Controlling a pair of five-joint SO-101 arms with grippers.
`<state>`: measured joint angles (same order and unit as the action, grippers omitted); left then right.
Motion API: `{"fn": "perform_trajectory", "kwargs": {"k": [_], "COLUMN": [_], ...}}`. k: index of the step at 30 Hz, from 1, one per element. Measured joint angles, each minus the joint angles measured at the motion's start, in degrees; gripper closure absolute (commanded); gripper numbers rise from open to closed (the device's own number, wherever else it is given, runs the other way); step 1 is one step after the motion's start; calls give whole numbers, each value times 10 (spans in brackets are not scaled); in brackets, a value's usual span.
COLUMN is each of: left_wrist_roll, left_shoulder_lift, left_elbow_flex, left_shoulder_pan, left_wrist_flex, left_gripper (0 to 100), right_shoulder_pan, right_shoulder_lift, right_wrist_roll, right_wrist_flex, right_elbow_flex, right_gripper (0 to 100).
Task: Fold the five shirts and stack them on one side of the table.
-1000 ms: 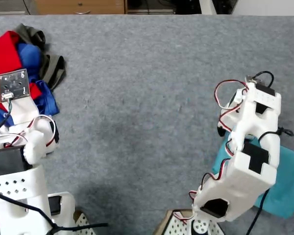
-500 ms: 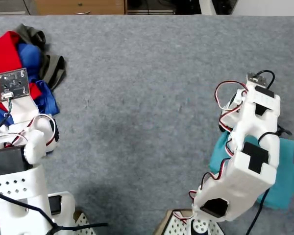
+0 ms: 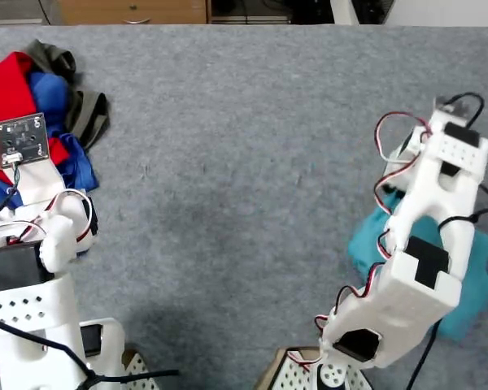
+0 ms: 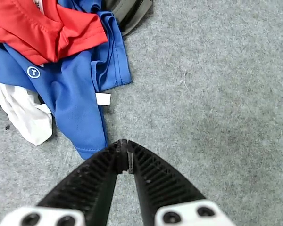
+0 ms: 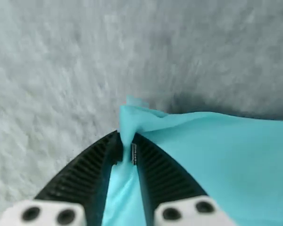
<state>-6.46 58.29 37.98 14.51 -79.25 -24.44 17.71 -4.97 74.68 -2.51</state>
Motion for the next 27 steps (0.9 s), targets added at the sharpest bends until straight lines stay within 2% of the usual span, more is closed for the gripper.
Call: {"fn": "perform_trajectory", "kwargs": {"k": [6,12,19,27], "left_wrist_roll": [0,0,0,0], "left_shoulder_lift": [0,0,-21,-92], "left_elbow_flex": [0,0,0,-12], "left_shoulder_pan": [0,0,0,0], "left_wrist_flex": [0,0,0,1], "left_gripper": [981,981,981,981], "right_shoulder_pan": [0,0,8,55], "right_shoulder_lift": [18,121,276,444], "right_wrist_roll": [-23,-43,-59,-59], "right_wrist_flex": [-4,-35,-8,51], "right_elbow_flex": [-77,-186,-396,-665], "right_gripper": [993,993,993,993]}}
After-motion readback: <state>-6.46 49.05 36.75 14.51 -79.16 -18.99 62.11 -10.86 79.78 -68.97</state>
